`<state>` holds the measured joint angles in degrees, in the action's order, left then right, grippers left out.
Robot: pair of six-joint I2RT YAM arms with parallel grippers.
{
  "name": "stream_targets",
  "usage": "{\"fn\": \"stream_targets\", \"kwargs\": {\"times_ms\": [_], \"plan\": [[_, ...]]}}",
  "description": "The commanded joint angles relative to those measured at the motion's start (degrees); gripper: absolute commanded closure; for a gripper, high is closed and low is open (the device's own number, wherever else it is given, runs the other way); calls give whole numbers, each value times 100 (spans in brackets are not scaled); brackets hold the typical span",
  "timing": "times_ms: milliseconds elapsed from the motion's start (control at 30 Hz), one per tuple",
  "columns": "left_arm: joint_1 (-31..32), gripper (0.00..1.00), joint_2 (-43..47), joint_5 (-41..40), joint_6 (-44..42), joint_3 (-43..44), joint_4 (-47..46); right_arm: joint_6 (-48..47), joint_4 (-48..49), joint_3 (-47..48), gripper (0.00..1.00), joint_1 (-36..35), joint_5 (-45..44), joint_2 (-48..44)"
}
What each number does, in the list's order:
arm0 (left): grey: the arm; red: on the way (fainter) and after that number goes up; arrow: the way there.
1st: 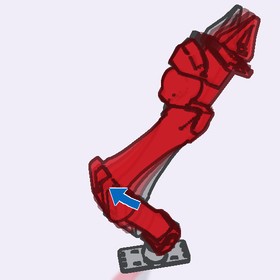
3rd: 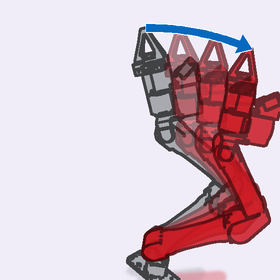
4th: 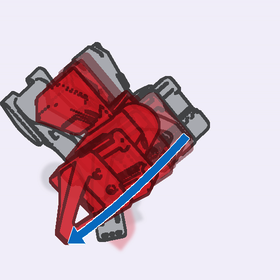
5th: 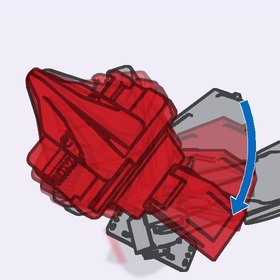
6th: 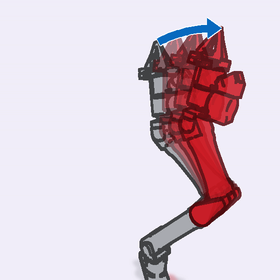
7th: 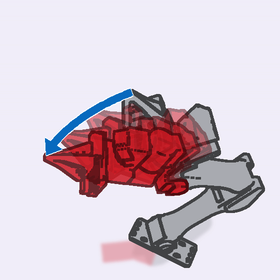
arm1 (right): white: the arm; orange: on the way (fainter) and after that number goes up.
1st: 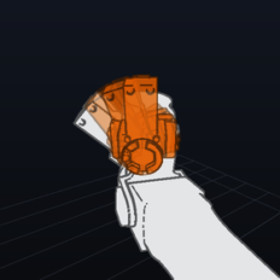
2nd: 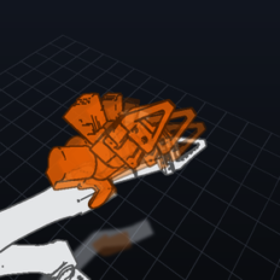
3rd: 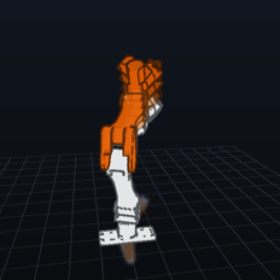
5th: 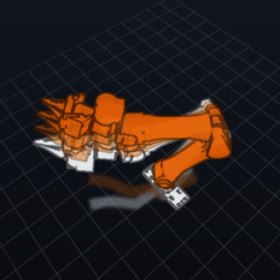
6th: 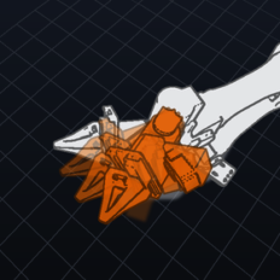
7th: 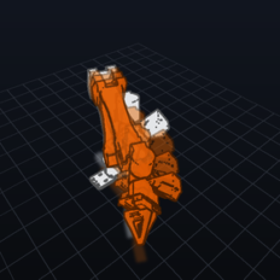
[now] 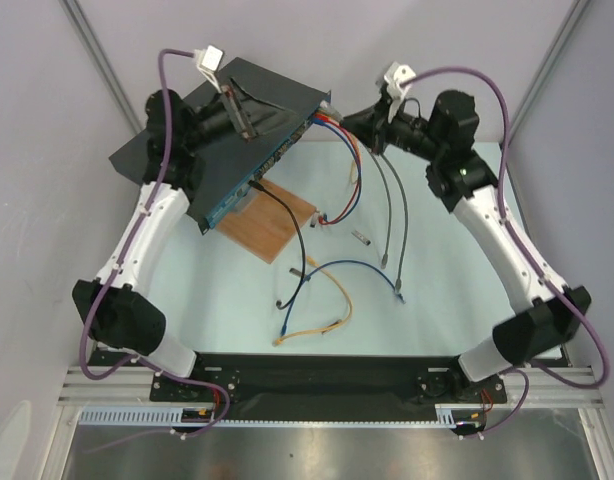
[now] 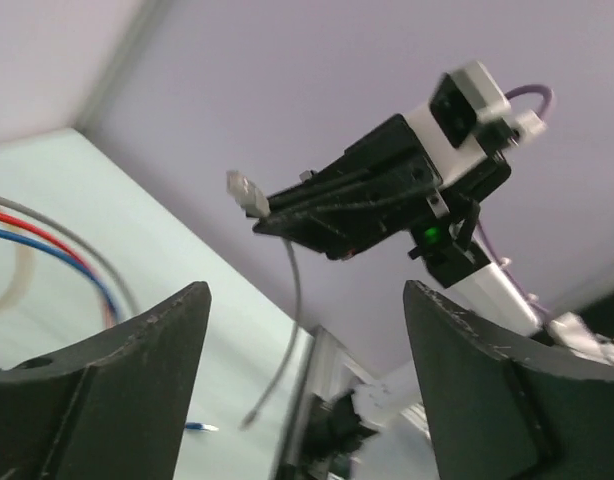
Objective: Insert the plug into the switch port
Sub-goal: Insert the connector into the switch port.
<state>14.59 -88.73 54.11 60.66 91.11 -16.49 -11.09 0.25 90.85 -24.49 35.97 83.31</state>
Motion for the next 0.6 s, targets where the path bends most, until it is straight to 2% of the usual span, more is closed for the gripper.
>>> {"fn": "stream_targets", "kwargs": {"times_ms": [0, 67, 100, 200, 300, 433, 567], "plan": [[-447, 16, 355, -154, -1230, 530, 558, 432, -1131, 1141, 100, 348, 156, 833], [-614, 8, 531, -399, -1977, 530, 936, 502, -1560, 1574, 100, 480, 148, 1212], [-615, 7, 689, -514, -2641, 591, 1163, 520, -1711, 1977, 100, 506, 130, 1597], [-615, 5, 961, -1015, -3593, 706, 1955, 433, -2379, 2647, 100, 551, 139, 2135], [-615, 5, 1094, -1358, -4078, 663, 2465, 362, -2924, 3455, 100, 551, 130, 2768], [-615, 5, 1419, -1526, -4247, 268, 2493, 344, -3487, 4491, 100, 498, -2, 3550], [-615, 5, 1595, -1570, -4247, 30, 2440, 511, -3576, 4854, 100, 507, -142, 3920]]}}
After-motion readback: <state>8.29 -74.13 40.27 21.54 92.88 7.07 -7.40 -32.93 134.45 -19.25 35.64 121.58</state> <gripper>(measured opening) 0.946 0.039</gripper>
